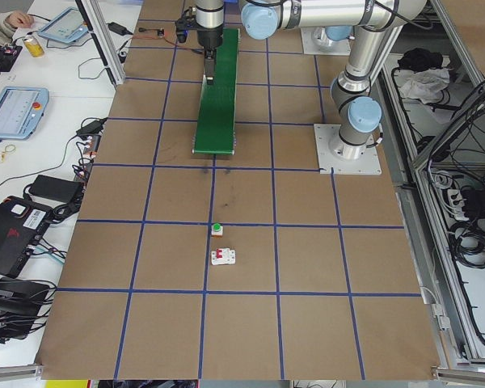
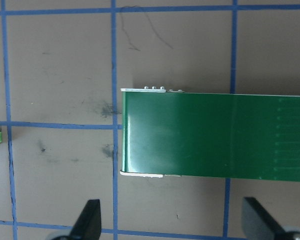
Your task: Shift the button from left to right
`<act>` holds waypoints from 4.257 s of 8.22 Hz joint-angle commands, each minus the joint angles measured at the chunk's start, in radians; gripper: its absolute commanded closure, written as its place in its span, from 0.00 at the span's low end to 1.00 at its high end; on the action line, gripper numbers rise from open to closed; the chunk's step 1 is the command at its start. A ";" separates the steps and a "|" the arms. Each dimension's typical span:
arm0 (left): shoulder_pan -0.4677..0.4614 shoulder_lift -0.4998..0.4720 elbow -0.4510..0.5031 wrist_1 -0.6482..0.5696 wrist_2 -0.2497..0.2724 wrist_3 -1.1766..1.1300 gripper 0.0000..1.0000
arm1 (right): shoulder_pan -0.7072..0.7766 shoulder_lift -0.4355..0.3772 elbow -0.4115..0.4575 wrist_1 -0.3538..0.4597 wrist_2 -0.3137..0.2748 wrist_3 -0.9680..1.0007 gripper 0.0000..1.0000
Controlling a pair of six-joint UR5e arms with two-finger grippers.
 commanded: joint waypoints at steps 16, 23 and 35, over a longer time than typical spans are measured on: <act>0.549 -0.499 -0.092 0.419 0.110 0.615 0.00 | 0.000 0.002 0.000 0.000 0.002 -0.001 0.00; 0.581 -0.499 -0.138 0.493 0.173 0.739 0.08 | 0.000 0.002 0.000 0.000 0.002 0.000 0.00; 0.581 -0.499 -0.128 0.546 0.123 0.818 1.00 | 0.000 0.002 0.000 0.000 0.002 -0.001 0.00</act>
